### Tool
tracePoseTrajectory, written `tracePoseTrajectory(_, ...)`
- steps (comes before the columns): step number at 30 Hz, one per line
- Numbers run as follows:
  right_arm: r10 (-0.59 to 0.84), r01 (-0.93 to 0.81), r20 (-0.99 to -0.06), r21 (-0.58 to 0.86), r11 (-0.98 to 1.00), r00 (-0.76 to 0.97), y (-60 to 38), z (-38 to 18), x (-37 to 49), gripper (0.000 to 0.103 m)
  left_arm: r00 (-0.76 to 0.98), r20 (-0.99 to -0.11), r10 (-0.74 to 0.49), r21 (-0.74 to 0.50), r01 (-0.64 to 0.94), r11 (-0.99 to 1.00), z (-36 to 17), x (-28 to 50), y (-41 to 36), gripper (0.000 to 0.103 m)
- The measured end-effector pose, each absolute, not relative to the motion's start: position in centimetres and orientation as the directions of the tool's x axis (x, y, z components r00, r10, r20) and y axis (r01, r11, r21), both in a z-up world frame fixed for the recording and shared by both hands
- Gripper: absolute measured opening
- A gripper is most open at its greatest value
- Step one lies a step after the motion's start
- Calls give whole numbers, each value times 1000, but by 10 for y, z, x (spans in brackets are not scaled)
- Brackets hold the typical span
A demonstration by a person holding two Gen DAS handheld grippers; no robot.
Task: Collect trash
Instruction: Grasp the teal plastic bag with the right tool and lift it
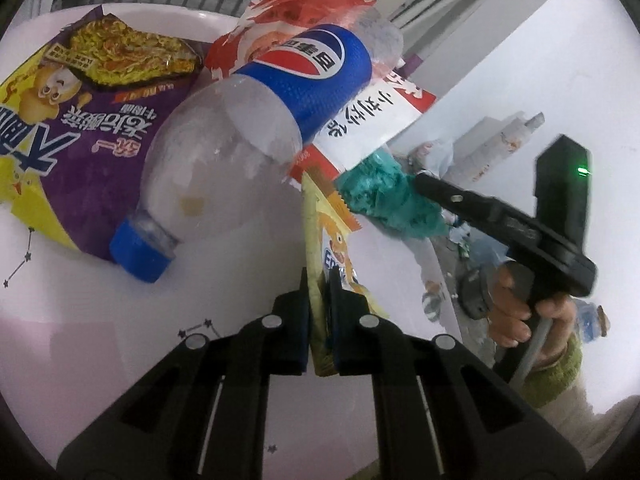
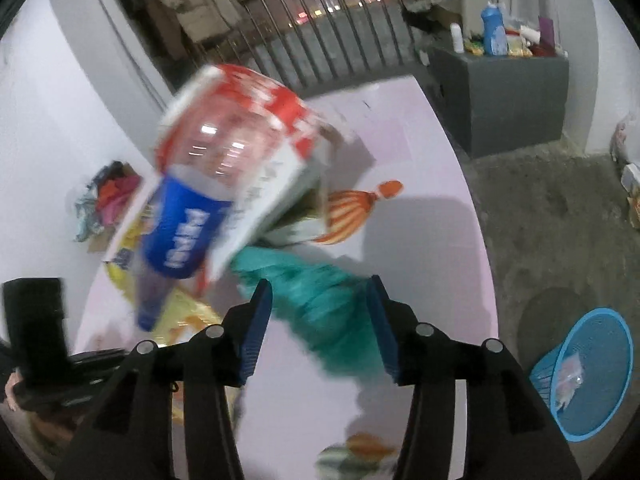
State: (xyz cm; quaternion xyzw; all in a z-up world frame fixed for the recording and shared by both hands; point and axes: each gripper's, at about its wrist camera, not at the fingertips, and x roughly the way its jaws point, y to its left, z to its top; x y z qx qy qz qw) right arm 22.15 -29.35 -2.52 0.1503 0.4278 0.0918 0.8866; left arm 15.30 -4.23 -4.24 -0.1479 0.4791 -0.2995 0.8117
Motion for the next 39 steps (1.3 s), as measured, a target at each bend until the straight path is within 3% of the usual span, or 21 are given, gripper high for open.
tracePoseTrajectory(3, 328, -39, -735, 381, 924, 593, -297, -37, 230, 53, 373, -693, -617, -513, 346, 786, -41, 156, -46, 6)
tracePoseTrajectory(10, 346, 8, -744, 427, 904, 571, -301, -36, 207, 46, 372, -698, -611, -507, 346, 790, -42, 150, -34, 6)
tracePoseTrajectory(24, 351, 217, -779, 518, 828, 520, -274, -40, 110, 49, 329, -757, -565, -453, 360, 816, -43, 109, -32, 6)
tracePoseTrajectory(33, 367, 137, -772, 498, 856, 519, -259, -22, 98, 61, 344, -769, -538, -409, 383, 828, -41, 100, -40, 6)
tracePoseTrajectory(39, 340, -27, -785, 382, 924, 518, -241, -3, 99, 67, 345, -773, -533, -400, 387, 831, -41, 100, -45, 6)
